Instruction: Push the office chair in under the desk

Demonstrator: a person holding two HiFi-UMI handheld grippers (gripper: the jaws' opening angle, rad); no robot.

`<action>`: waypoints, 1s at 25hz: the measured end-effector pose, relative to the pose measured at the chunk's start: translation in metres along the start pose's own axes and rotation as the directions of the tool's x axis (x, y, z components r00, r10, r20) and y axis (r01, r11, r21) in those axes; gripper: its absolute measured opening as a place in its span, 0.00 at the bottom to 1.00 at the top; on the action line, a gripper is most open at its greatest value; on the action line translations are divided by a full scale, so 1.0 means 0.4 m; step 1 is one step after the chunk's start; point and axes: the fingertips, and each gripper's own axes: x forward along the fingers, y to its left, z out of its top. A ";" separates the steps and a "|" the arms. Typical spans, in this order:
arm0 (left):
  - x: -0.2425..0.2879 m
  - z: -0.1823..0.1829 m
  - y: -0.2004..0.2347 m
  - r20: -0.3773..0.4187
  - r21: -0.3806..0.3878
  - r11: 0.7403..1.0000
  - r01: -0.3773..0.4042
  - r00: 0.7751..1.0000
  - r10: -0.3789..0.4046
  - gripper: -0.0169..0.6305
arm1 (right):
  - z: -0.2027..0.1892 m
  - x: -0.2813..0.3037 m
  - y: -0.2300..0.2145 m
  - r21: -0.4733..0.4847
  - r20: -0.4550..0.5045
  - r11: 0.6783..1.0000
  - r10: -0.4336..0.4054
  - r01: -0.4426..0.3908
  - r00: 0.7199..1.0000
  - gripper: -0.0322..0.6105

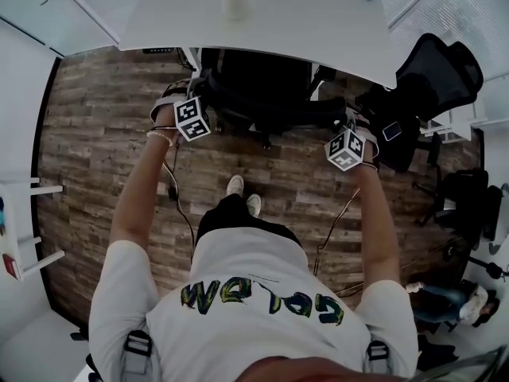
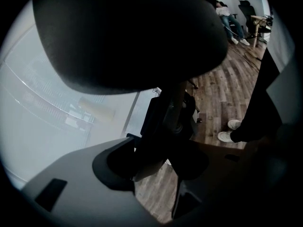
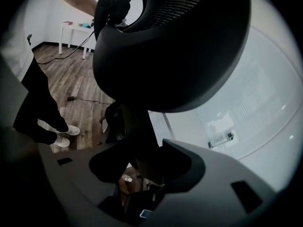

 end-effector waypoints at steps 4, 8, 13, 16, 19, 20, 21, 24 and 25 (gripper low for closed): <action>0.036 0.003 0.043 -0.003 -0.001 1.000 -0.002 1.000 0.002 0.37 | 0.008 0.038 -0.038 0.002 -0.004 1.000 -0.003 0.003 1.000 0.37; 0.068 0.013 0.080 0.009 -0.003 1.000 -0.009 1.000 0.009 0.37 | 0.008 0.068 -0.075 0.004 -0.001 1.000 -0.007 0.007 1.000 0.37; 0.109 0.015 0.128 0.013 0.005 1.000 -0.011 1.000 0.011 0.37 | 0.017 0.113 -0.118 0.009 -0.018 1.000 -0.005 0.005 1.000 0.38; 0.135 0.017 0.158 0.012 0.009 1.000 -0.014 1.000 0.014 0.37 | 0.020 0.141 -0.146 0.013 -0.014 1.000 -0.005 0.006 1.000 0.38; 0.160 0.021 0.189 0.015 0.012 1.000 -0.012 1.000 0.012 0.36 | 0.025 0.166 -0.177 0.019 -0.023 1.000 -0.003 0.003 1.000 0.38; 0.168 0.022 0.200 0.018 0.013 1.000 -0.010 1.000 0.010 0.36 | 0.028 0.174 -0.188 0.021 -0.028 1.000 -0.002 0.003 1.000 0.38; 0.176 0.023 0.211 0.021 0.014 1.000 -0.010 1.000 0.009 0.36 | 0.030 0.181 -0.199 0.023 -0.033 1.000 -0.003 0.004 0.999 0.38; 0.198 0.027 0.239 0.029 0.020 1.000 -0.014 0.999 0.014 0.36 | 0.033 0.203 -0.222 0.027 -0.043 1.000 -0.008 0.009 0.999 0.38; 0.205 0.028 0.247 0.031 0.021 1.000 -0.016 0.999 0.016 0.36 | 0.034 0.211 -0.230 0.029 -0.045 1.000 -0.008 0.010 0.999 0.38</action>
